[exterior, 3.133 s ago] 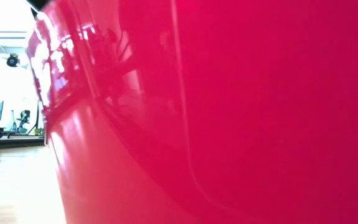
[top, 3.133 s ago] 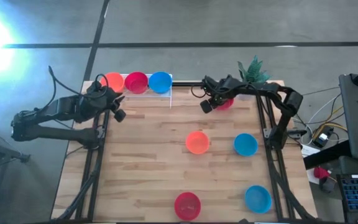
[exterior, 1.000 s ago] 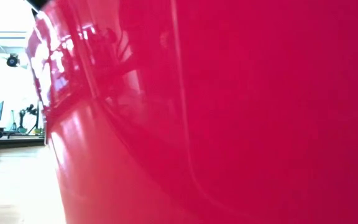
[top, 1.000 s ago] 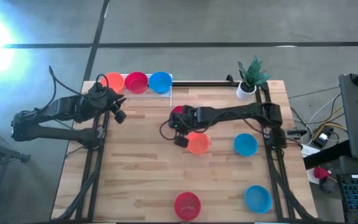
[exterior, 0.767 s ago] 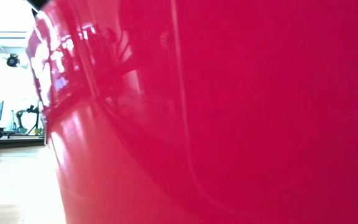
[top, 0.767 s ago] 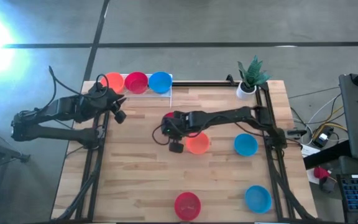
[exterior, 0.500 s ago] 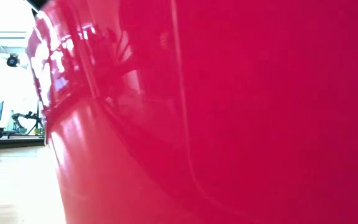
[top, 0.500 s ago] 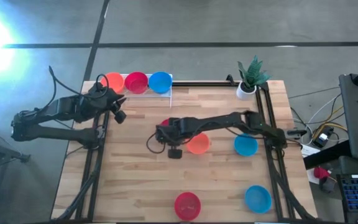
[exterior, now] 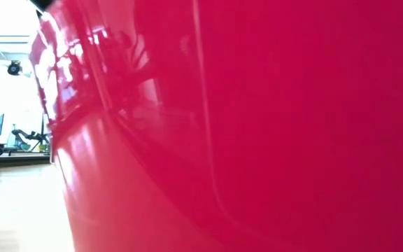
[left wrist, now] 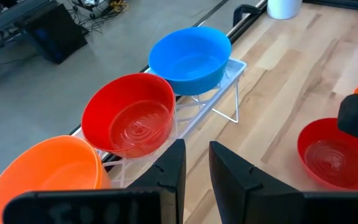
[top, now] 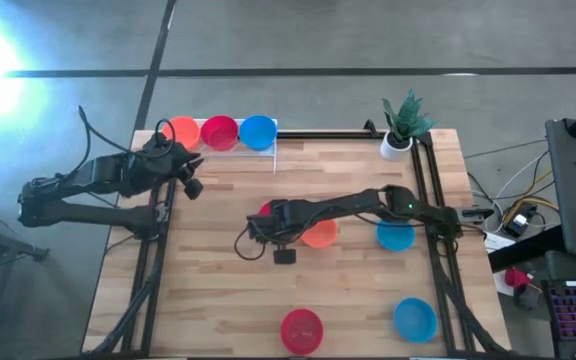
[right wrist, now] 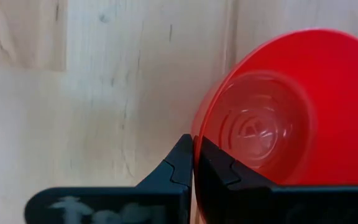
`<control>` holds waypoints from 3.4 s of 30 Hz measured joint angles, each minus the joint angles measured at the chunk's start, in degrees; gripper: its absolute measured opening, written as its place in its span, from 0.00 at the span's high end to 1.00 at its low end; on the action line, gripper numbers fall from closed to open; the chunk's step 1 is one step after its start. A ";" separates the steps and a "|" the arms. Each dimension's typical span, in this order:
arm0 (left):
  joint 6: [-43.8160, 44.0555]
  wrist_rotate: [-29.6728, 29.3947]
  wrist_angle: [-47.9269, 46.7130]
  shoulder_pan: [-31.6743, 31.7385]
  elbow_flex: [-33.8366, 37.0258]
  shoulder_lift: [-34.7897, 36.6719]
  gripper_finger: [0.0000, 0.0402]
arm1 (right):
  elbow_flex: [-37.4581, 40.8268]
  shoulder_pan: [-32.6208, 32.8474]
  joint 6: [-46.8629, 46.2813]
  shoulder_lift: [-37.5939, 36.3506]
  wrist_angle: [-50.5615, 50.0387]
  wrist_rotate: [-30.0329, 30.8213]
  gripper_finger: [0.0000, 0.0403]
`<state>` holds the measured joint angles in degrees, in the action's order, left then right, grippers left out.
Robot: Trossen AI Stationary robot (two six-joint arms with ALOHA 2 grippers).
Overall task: Pick & Place Mini bowls
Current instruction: Stack the top red bowl on top of the red bowl on the shelf
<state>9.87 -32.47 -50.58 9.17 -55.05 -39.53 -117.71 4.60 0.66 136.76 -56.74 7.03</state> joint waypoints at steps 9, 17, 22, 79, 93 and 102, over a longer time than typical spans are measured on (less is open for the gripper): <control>-0.02 0.11 0.01 0.00 0.00 0.00 0.83 | 0.04 0.06 -0.03 0.01 0.12 0.00 0.97; -0.04 0.13 0.01 0.00 0.00 0.02 0.83 | 0.07 0.52 0.88 -0.01 0.23 0.04 0.83; -0.04 0.13 0.01 0.00 0.00 0.01 0.83 | -0.36 0.70 -0.25 -0.10 -0.35 0.00 0.75; -6.18 25.94 48.97 -2.25 23.90 -23.84 0.83 | -16.65 1.55 0.97 -27.70 -24.55 6.64 0.79; -3.13 24.52 61.11 -2.16 24.16 -37.17 0.83 | -16.63 1.55 0.97 -28.62 -25.12 6.63 0.80; -1.44 20.85 61.10 -2.12 21.09 -43.46 0.83 | -16.63 1.53 1.03 -28.60 -25.56 6.62 0.82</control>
<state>8.43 -11.62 10.53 7.05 -33.96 -82.98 -134.34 6.13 1.69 108.16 -82.30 13.65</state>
